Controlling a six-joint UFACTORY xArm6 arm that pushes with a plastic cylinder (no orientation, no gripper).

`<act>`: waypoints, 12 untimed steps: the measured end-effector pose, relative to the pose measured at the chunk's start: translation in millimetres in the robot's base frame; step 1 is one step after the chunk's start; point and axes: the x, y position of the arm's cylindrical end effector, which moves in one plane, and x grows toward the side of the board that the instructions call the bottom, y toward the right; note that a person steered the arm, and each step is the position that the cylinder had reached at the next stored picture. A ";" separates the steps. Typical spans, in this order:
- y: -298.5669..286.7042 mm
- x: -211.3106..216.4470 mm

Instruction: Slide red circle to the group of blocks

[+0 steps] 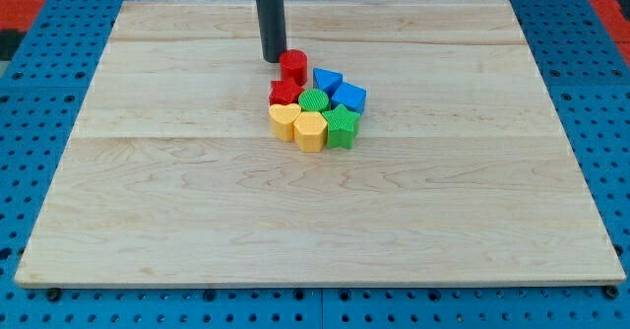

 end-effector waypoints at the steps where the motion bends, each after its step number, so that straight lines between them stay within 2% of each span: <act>1: 0.0 4.5; 7: 7.3 16.4; 9: 8.9 -2.5; 12: 33.9 -2.5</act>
